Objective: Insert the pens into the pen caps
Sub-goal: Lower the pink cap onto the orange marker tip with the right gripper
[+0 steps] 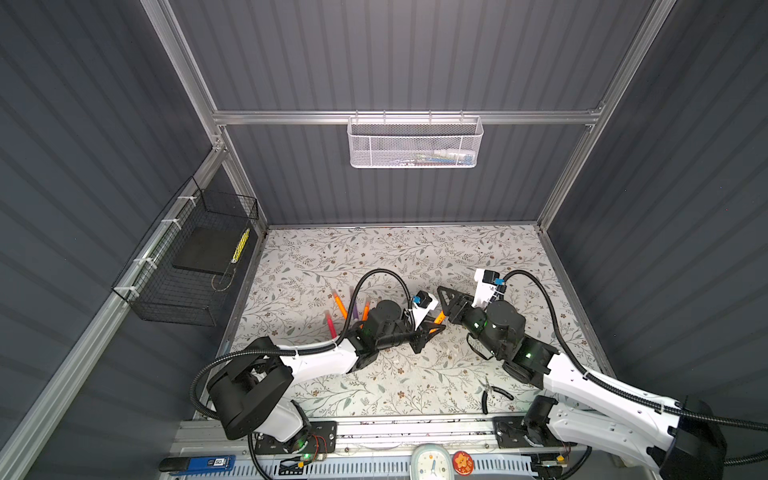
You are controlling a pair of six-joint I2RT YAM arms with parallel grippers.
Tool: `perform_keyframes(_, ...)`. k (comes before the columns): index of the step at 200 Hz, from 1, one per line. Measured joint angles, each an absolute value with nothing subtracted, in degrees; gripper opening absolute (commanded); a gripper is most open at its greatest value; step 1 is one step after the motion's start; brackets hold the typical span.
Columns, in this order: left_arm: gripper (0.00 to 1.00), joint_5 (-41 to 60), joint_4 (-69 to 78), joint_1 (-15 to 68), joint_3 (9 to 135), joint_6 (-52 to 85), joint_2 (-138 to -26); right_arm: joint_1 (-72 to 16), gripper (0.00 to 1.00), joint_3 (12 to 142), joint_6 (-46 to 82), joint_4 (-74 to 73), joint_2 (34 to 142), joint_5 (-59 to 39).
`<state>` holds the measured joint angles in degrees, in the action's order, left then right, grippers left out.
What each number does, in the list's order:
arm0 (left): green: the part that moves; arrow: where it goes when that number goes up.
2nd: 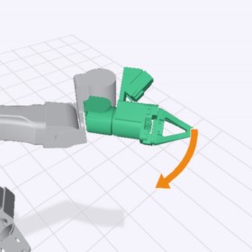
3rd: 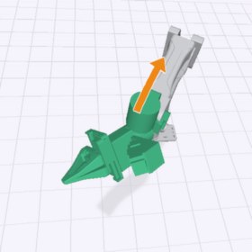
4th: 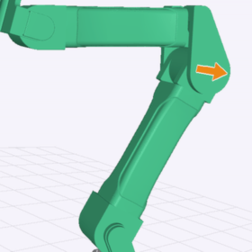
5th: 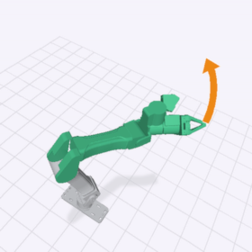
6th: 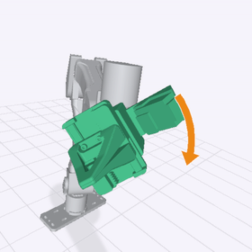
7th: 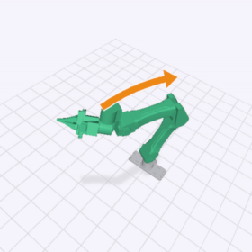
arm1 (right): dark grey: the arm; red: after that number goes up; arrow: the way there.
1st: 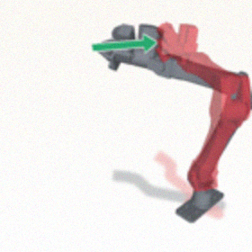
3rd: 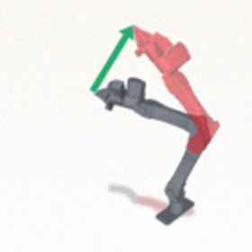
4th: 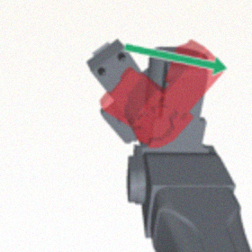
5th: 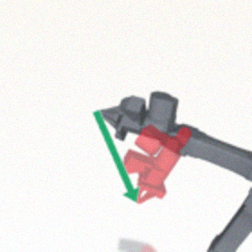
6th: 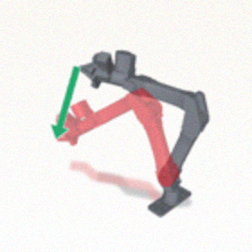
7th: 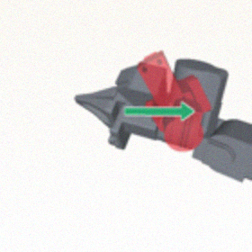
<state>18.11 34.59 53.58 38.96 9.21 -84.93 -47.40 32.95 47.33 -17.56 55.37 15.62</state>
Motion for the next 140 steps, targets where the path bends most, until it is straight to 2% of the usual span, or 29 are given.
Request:
perform_keyframes(26, 0.00, 17.7, 34.3, 53.6, 39.0, 9.1, -84.9, -47.2, 0.27, 33.0, 47.8, -16.6, 56.1, 15.1)
perform_keyframes(61, 0.00, 17.7, 33.8, 53.6, 39.0, 9.1, -84.9, -46.7, 0.00, 33.0, 47.2, -14.5, 56.3, 14.8)
perform_keyframes(140, 0.00, 18.0, 32.0, 53.6, 39.0, 9.4, -84.8, -48.9, 0.00, 31.8, 45.7, -14.4, 55.5, 16.8)
